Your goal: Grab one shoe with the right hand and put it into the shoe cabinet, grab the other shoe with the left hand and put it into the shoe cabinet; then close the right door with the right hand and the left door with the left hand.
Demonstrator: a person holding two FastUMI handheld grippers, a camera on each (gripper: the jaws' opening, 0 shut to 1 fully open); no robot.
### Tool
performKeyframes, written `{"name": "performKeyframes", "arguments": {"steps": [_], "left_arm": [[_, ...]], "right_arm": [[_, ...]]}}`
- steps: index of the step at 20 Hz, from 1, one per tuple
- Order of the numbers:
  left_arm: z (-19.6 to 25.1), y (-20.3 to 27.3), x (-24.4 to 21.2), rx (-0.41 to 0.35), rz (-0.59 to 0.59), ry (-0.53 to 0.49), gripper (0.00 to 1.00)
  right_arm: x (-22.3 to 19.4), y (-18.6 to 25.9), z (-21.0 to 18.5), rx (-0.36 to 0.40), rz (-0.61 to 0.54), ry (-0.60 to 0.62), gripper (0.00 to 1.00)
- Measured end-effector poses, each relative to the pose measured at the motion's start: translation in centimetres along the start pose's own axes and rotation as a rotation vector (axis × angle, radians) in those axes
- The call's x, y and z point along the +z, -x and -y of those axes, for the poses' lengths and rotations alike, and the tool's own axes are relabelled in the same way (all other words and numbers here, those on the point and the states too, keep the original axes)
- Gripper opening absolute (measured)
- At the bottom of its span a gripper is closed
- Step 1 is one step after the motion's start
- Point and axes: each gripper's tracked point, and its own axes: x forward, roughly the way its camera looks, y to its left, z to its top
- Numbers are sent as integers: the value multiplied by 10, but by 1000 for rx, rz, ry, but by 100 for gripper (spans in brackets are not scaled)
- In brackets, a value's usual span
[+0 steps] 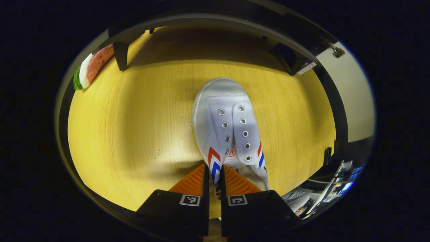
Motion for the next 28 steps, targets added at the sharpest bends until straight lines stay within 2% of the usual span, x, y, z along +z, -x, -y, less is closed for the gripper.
{"name": "performKeyframes", "arguments": {"steps": [1, 2, 5, 9, 13, 16, 18, 22, 25, 28], "left_arm": [[-1, 1, 1, -10, 7, 11, 5], [-1, 2, 0, -23, 8, -6, 1], [-8, 10, 6, 0, 41, -78, 1], [-4, 42, 24, -46, 135, -123, 1], [-6, 105, 51, -59, 288, -158, 1], [-6, 176, 74, -83, 419, -171, 1], [-6, 226, 99, -99, 501, -181, 1], [14, 294, 162, -145, 648, -195, 0], [23, 317, 205, -150, 732, -189, 2], [24, 326, 255, -137, 770, -181, 0]], "right_arm": [[0, 0, -1, 1, 2, 0, 32], [0, 1, -1, 3, 3, 1, 32], [-4, 0, -3, 10, -1, 1, 32], [-10, -3, -6, 22, -9, -10, 32], [-9, -4, -6, 27, 1, -10, 32], [-5, 0, -4, 24, 15, -9, 32], [-2, 5, -5, 25, 24, -15, 32], [5, 16, -3, 24, 41, -32, 32], [9, 22, -1, 16, 51, -46, 32], [7, 27, 2, 6, 51, -55, 32]]}}
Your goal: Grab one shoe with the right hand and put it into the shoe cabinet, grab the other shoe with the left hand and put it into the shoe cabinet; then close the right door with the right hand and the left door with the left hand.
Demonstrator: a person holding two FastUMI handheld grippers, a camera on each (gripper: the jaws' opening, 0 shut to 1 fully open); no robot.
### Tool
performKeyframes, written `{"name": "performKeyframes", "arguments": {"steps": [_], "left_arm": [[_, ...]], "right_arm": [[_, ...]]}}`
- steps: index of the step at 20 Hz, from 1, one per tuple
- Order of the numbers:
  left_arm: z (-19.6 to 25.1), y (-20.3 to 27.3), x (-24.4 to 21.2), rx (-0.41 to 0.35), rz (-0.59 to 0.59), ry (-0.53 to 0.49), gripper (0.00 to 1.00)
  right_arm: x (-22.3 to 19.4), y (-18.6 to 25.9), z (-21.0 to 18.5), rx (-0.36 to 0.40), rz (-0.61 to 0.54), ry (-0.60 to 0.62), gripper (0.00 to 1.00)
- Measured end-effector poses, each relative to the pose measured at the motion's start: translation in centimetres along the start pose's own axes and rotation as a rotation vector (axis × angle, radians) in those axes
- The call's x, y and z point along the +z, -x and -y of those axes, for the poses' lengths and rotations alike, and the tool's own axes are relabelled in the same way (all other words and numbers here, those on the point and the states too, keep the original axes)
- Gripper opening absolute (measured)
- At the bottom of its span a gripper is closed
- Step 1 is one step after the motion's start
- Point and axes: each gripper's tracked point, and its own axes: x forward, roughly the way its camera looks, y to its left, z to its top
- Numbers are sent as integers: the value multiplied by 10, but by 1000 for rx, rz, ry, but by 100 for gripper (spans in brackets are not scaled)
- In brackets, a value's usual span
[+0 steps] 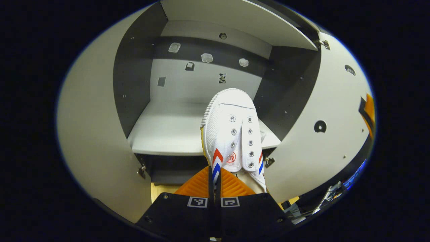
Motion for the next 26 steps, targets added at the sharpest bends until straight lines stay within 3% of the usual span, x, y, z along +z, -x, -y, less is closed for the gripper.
{"name": "performKeyframes", "arguments": {"steps": [8, 18, 20, 24, 26], "left_arm": [[-46, -71, 58, 95, -17, 43, 0], [-76, -127, 41, 150, -164, 71, 1], [-75, -129, 45, 138, -148, 54, 1], [-78, -125, 41, 184, -157, 15, 2], [-73, -124, 44, 177, -137, -7, 9]], "right_arm": [[-14, 18, 2, -30, -16, -38, 32], [-33, 25, 23, -88, -53, -59, 32], [-34, 28, 26, -93, -52, -60, 32], [-34, 36, 32, -98, -38, -61, 32], [-32, 42, 36, -103, -31, -62, 32]]}}
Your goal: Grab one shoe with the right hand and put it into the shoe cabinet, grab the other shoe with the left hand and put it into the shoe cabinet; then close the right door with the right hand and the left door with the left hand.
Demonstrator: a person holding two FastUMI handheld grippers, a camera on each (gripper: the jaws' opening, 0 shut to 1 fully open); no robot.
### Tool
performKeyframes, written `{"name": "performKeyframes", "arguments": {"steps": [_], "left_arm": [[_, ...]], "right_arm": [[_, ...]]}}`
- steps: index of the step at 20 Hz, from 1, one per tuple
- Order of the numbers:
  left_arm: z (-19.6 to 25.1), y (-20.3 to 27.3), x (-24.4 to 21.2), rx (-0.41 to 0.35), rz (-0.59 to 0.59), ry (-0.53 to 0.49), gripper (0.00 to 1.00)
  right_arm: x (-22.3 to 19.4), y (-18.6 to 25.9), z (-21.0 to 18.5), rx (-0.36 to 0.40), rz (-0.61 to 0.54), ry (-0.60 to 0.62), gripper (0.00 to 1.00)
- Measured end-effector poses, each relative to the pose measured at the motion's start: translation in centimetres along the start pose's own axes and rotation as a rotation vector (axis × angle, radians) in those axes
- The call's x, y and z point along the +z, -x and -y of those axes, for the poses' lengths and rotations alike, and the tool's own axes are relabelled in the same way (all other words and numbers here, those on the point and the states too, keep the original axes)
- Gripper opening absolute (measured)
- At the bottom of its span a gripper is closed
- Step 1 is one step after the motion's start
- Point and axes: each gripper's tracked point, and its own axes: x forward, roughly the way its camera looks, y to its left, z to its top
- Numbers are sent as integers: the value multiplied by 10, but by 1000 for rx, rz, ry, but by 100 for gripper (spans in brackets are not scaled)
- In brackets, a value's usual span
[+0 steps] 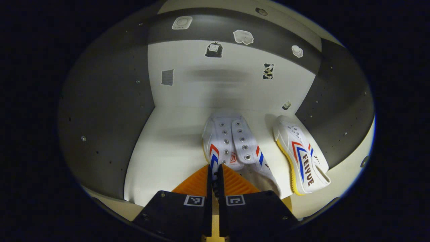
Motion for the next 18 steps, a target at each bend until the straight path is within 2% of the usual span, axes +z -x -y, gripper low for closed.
{"name": "performKeyframes", "arguments": {"steps": [1, 3, 6, 8, 12, 13, 14, 18], "left_arm": [[-1, 4, -1, 14, 4, -1, 11], [-9, 14, -1, 64, 13, -16, 38], [1, 36, 2, 36, 58, -5, 48], [8, 55, 3, 23, 98, -18, 43], [30, 100, 9, -19, 187, -42, 44], [36, 115, 12, -30, 219, -54, 48], [44, 131, 16, -47, 254, -68, 44], [71, 194, 27, -117, 395, -94, 43]], "right_arm": [[2, 4, 3, -4, 6, 0, 32], [7, 16, 10, -10, 23, -6, 32], [15, 41, 23, -23, 54, -13, 32], [22, 60, 37, -51, 80, -9, 32], [32, 88, 84, -172, 113, 8, 32], [33, 94, 99, -209, 117, 18, 32], [32, 99, 114, -239, 118, 26, 32], [34, 103, 155, -314, 122, 48, 33]]}}
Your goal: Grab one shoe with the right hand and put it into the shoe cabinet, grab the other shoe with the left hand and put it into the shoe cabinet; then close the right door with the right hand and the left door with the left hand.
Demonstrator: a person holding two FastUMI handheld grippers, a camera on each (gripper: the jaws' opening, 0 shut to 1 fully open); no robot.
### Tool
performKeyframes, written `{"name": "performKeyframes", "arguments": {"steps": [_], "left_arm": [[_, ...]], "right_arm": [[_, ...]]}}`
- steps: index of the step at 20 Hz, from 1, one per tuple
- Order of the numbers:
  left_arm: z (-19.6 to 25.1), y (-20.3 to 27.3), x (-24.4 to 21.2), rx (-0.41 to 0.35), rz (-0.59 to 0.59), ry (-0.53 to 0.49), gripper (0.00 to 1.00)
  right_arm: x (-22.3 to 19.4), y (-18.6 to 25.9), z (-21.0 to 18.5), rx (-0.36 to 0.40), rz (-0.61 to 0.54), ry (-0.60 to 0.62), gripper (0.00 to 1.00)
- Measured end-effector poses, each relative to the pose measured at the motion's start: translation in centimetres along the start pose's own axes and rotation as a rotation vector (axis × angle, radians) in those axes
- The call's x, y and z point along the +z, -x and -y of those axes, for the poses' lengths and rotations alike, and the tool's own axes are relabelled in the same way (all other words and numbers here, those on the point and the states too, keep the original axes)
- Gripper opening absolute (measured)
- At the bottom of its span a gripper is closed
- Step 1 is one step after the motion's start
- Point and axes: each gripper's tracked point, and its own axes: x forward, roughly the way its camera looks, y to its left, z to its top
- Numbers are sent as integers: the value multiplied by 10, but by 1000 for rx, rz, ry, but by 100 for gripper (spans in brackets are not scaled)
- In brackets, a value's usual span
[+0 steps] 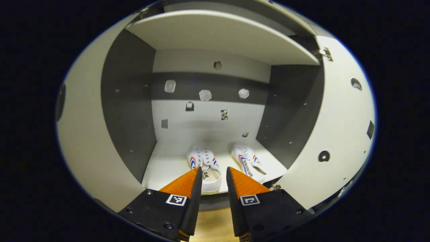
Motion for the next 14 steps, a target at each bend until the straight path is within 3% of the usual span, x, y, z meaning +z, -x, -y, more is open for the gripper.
{"name": "performKeyframes", "arguments": {"steps": [3, 4, 5, 6, 7, 9, 11, 14], "left_arm": [[17, 40, 19, -40, 84, -15, 43], [21, 53, 25, -51, 106, -24, 43], [24, 64, 29, -55, 125, -33, 43], [25, 75, 31, -57, 140, -45, 43], [27, 85, 34, -62, 154, -56, 47], [33, 105, 37, -76, 176, -80, 45], [35, 118, 40, -83, 196, -101, 62], [41, 132, 45, -94, 216, -94, 71]], "right_arm": [[0, -9, 16, -21, 10, 24, 36], [0, -13, 21, -31, 13, 36, 48], [-1, -18, 24, -31, 16, 50, 43], [-1, -22, 25, -29, 19, 61, 58], [-2, -27, 26, -28, 21, 71, 59], [-6, -36, 29, -28, 18, 79, 81], [-6, -39, 30, -18, 27, 54, 97], [-9, -44, 51, -58, 28, 36, 98]]}}
